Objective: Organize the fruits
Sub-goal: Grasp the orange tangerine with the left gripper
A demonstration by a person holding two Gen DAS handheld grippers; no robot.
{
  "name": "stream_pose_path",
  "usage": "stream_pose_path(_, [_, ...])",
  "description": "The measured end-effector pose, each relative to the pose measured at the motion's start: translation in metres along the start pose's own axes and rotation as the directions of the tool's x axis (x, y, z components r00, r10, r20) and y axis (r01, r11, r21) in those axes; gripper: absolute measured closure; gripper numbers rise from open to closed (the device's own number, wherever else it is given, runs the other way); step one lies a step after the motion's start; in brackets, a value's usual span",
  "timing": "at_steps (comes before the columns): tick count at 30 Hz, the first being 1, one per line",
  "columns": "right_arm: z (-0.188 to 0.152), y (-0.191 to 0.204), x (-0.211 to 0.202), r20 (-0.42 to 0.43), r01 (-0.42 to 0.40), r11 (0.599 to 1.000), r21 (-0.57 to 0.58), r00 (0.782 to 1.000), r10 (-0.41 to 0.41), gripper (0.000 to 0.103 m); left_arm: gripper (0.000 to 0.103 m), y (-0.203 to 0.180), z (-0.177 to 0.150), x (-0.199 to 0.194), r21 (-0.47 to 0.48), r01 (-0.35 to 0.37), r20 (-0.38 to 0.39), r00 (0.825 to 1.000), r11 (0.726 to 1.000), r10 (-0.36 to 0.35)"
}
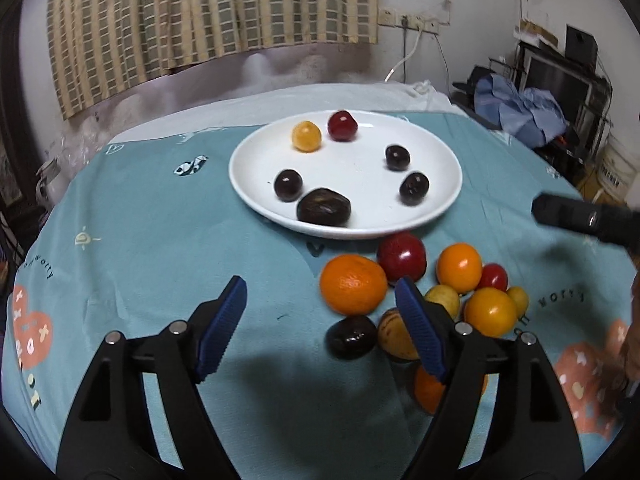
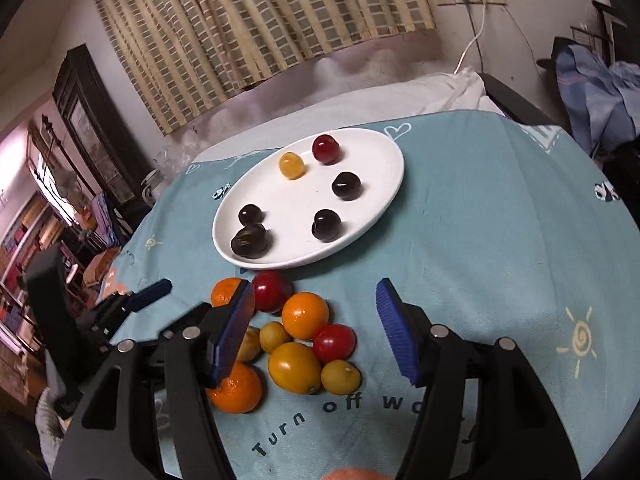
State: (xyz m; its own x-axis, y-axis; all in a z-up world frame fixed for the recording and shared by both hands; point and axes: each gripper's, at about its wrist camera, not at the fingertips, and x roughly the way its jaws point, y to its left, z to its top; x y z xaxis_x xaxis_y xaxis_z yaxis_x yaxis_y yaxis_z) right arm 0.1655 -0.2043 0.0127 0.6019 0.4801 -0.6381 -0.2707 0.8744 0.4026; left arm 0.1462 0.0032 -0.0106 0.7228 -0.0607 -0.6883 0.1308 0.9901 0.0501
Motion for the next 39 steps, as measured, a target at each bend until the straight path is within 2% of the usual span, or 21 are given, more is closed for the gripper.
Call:
stream_pose_path(8, [-0.001,-0.006,0.001,-0.023,-0.004,1.000,0.030,1.000,0.005,0.039,0.024,-0.001,0.005,0.027,0.001,-0.007,-0.037,0.999,1.000,0.007])
stream_pose_path(10, [-0.001,-0.006,0.002,-0.027,-0.004,1.000,0.030,1.000,0.005,0.039,0.017,-0.002,0.005,0.032,0.007,-0.017,-0.039,0.999,1.000,0.017])
stream_pose_path(14, [-0.001,-0.007,0.003,-0.029,-0.001,0.999,0.032,1.000,0.002,0.039,0.013,0.006,0.004,0.033,0.013,-0.023,-0.047,0.999,1.000,0.023])
stream_pose_path(18, [-0.002,-0.011,0.002,-0.026,0.001,0.999,0.047,1.000,0.000,0.039,0.014,0.024,-0.002,0.026,0.001,-0.108,-0.048,0.993,0.994,0.108])
stream_pose_path(19, [-0.002,-0.012,0.001,-0.024,0.000,0.999,0.051,1.000,0.002,0.039,0.014,0.029,-0.002,0.025,-0.018,-0.107,-0.051,0.993,0.994,0.106])
stream_pose_path(22, [-0.001,-0.012,0.000,-0.021,-0.003,0.999,0.052,1.000,0.004,0.039,0.015,0.034,-0.002,0.027,-0.067,-0.044,-0.059,0.997,0.997,0.040])
stream_pose_path(25, [-0.002,-0.012,0.000,-0.022,-0.002,0.999,0.047,1.000,0.004,0.039,0.015,0.022,-0.003,0.026,-0.022,-0.020,-0.038,0.999,1.000,0.019])
stream_pose_path(28, [-0.002,-0.010,0.002,-0.025,-0.002,0.999,0.041,1.000,0.003,0.039,0.016,0.006,0.000,0.028,0.028,-0.035,-0.014,0.999,0.999,0.036])
stream_pose_path(29, [-0.002,-0.010,0.002,-0.026,-0.001,0.999,0.038,1.000,0.002,0.039,0.017,0.003,0.002,0.032,0.036,-0.039,-0.015,0.999,0.999,0.039])
stream_pose_path(31, [-0.003,-0.009,0.003,-0.029,0.002,0.999,0.033,1.000,-0.001,0.039,0.034,0.003,0.005,0.038,0.027,-0.019,-0.035,0.999,0.999,0.020])
stream_pose_path(34, [-0.003,-0.009,0.005,-0.034,0.005,1.000,0.031,0.999,-0.004,0.039,0.047,0.006,0.007,0.048,-0.001,0.042,-0.070,0.997,0.999,-0.042])
stream_pose_path(37, [-0.004,-0.009,0.007,-0.040,0.009,1.000,0.030,0.999,-0.007,0.039,0.057,0.002,0.006,0.053,0.006,0.069,-0.086,0.994,0.998,-0.068])
stream_pose_path(39, [-0.005,-0.009,0.009,-0.051,0.001,1.000,0.028,0.999,0.001,0.039,0.058,0.001,0.006,0.054,0.004,0.074,-0.087,0.993,0.997,-0.074])
